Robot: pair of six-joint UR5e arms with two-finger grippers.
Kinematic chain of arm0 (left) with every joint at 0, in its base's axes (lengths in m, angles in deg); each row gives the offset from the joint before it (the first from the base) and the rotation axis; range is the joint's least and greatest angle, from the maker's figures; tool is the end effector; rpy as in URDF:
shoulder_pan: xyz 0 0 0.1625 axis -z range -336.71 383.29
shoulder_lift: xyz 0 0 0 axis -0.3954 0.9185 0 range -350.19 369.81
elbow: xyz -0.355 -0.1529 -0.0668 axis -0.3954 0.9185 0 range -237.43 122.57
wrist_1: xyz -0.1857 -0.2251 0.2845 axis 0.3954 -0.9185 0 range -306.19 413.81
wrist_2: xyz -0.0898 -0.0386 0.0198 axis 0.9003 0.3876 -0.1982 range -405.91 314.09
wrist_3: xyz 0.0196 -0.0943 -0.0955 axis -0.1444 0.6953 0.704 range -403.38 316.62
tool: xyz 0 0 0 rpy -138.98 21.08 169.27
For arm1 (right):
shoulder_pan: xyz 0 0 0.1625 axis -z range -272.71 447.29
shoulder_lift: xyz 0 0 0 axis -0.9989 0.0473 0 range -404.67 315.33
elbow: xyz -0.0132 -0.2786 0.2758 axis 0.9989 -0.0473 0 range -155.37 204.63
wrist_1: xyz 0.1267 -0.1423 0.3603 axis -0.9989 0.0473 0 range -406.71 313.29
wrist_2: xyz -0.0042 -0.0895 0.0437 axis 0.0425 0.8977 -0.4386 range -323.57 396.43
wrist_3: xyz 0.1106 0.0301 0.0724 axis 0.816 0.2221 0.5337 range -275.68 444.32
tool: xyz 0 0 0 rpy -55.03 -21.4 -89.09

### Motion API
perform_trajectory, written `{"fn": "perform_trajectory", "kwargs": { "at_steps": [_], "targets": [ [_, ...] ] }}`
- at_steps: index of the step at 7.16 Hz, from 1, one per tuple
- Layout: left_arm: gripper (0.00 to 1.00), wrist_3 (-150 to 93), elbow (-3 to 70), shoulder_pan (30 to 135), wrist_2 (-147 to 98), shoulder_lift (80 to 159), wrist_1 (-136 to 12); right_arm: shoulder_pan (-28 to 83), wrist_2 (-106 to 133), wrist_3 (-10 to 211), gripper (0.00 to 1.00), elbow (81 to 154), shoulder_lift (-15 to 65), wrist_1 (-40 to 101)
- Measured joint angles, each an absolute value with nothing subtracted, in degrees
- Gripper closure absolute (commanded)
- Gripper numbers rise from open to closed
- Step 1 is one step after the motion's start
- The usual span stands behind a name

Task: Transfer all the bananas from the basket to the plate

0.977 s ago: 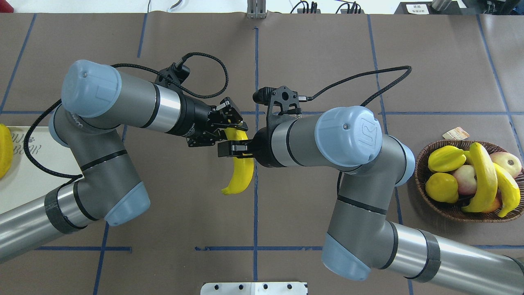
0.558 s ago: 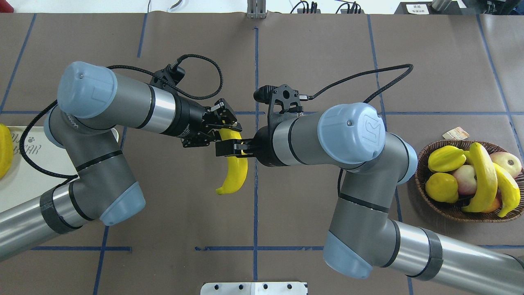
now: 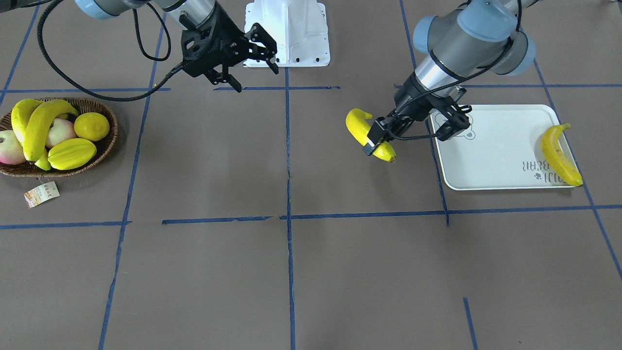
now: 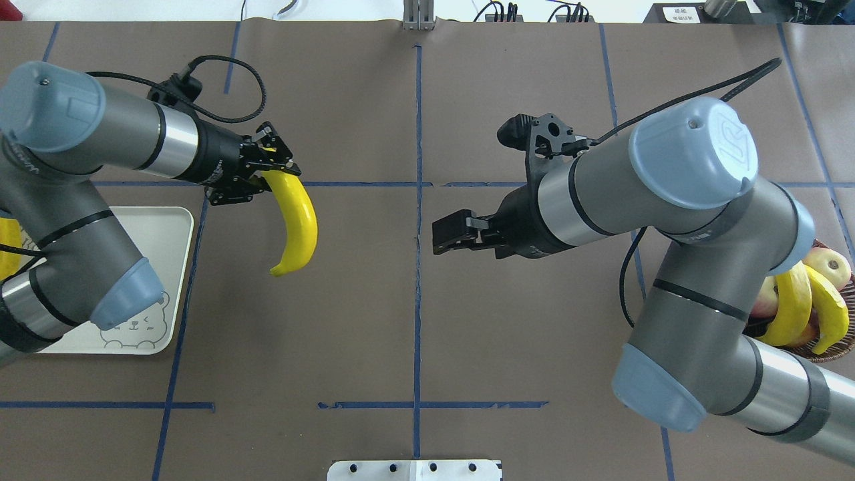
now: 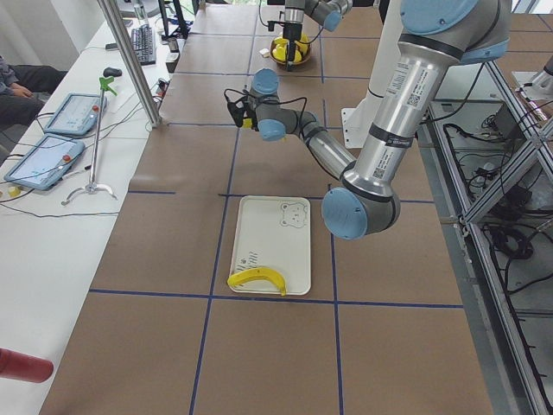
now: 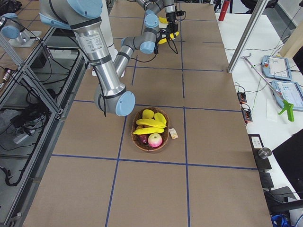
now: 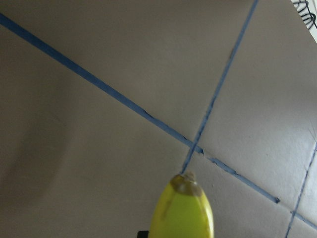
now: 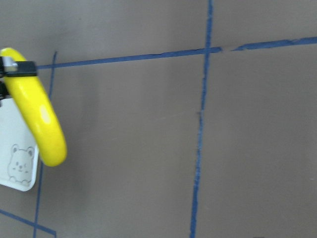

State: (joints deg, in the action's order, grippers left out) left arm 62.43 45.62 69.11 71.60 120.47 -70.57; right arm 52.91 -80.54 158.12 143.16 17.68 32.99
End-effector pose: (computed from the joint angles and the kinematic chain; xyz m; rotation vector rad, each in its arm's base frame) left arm 0.3727 -0.4850 0.2681 -0.1077 1.2548 -0.6487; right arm -0.4108 -0.3681 0.1468 0.1091 -1.2022 0.0048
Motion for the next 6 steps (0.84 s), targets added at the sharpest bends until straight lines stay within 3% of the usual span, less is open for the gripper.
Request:
{"fn": "perform_trajectory", "kwargs": {
  "at_steps": [4, 6],
  "targets": [
    [1.0, 52.2, 47.9, 73.7, 71.8, 108.6, -58.6, 47.7, -81.0, 149.7, 0.0, 146.3, 19.3, 52.1],
    [1.0, 40.5, 47.7, 76.2, 71.8, 101.4, -58.2, 43.9, -81.8, 139.6, 0.0, 151.5, 24.3, 58.1]
  ]
}}
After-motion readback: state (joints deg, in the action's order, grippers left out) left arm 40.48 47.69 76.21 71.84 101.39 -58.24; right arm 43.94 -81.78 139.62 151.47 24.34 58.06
